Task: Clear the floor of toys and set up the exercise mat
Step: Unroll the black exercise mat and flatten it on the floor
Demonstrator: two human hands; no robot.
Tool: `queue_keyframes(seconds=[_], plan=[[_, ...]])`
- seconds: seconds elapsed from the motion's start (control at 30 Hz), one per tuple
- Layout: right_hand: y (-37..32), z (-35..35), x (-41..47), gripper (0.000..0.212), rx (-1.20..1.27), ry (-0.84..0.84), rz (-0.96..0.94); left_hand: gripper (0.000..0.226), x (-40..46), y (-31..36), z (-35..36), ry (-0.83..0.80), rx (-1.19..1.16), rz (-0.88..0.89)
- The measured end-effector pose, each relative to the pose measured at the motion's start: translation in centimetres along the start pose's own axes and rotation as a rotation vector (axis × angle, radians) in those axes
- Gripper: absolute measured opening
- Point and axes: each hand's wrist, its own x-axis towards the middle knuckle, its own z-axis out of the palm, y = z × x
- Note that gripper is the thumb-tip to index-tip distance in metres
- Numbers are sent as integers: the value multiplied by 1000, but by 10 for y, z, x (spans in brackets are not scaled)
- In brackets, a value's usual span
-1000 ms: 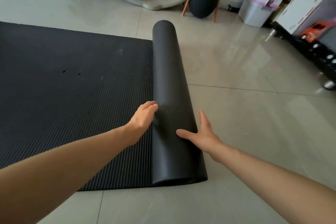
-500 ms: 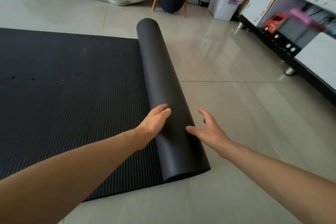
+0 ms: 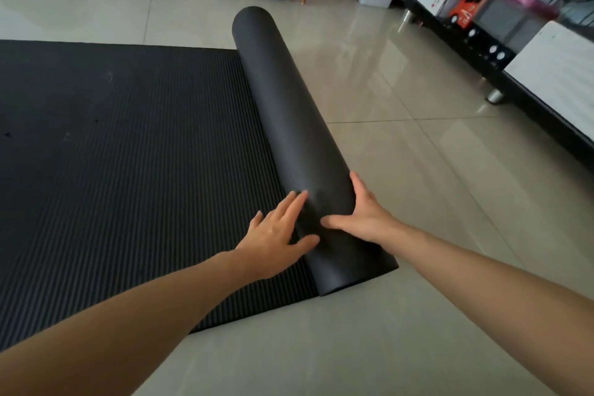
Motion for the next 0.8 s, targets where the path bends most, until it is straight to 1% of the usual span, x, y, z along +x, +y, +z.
queue_keyframes(seconds=[0.1,0.13,0.2,0.23,0.3,0.4,0.5,0.57,0.67,0.8], plan=[[2,-9,4,104,77,-4,83,85,-22,-34,23,-207,426,-70],[2,-9,4,101,77,7,98,89,-30,-44,28,-254,507,-97],[-1,-9,3,97,47,38,105,97,-43,-62,33,-319,585,-135],[-2,-9,3,96,21,37,104,101,-49,-69,33,-344,625,-127],[-4,-9,3,100,-27,-30,109,104,-59,-78,31,-373,730,-62],[-8,-12,1,121,-108,-149,145,94,-67,-82,25,-378,762,-27],[-13,-8,0,131,-184,-121,165,88,-70,-76,21,-361,793,-36],[-16,0,0,131,-225,-55,157,85,-71,-73,18,-337,812,-31],[-19,6,-4,122,-215,43,103,78,-72,-73,8,-303,821,4],[-25,11,-8,116,-181,97,50,77,-80,-80,-4,-264,831,22]])
